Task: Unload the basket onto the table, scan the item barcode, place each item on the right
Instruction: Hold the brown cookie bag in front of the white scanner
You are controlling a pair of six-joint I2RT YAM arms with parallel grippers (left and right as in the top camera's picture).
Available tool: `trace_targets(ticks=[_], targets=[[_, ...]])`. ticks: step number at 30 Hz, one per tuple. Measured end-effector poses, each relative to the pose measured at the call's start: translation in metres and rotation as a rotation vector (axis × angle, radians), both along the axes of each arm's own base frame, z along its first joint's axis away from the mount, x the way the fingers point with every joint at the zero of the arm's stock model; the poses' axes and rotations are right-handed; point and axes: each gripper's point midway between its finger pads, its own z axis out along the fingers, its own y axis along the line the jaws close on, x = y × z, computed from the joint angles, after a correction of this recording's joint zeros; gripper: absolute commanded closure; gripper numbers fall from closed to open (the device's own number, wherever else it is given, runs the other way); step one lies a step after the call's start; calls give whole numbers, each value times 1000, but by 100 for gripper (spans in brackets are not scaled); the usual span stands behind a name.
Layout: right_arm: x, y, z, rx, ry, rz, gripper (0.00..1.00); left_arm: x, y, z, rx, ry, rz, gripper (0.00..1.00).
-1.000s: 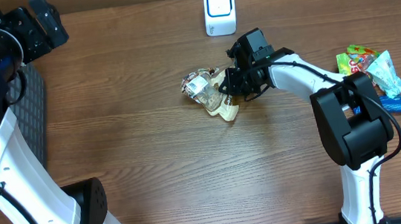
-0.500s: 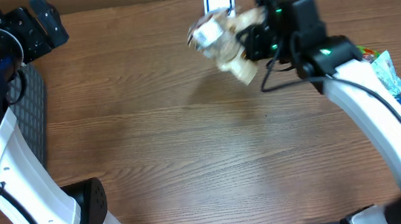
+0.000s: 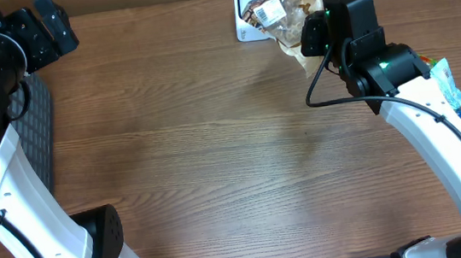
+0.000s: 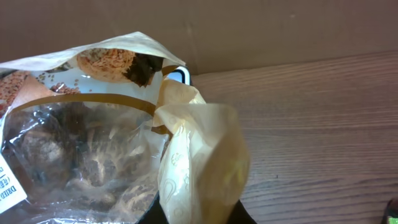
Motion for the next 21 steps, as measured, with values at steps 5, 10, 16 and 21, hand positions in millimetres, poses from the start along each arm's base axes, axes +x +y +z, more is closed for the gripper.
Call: trace_targets(ticks=[5, 10, 16, 21], targets=[[4, 0, 7, 7, -32, -6, 96, 0, 0, 0, 0, 0, 0, 0], [22, -11, 28, -13, -148, -92, 96, 0, 0, 0, 0, 0, 0, 0], [64, -31, 41, -151, -337, -239, 96, 0, 0, 0, 0, 0, 0, 0], [97, -39, 37, -322, -499, -403, 96, 0, 0, 0, 0, 0, 0, 0]])
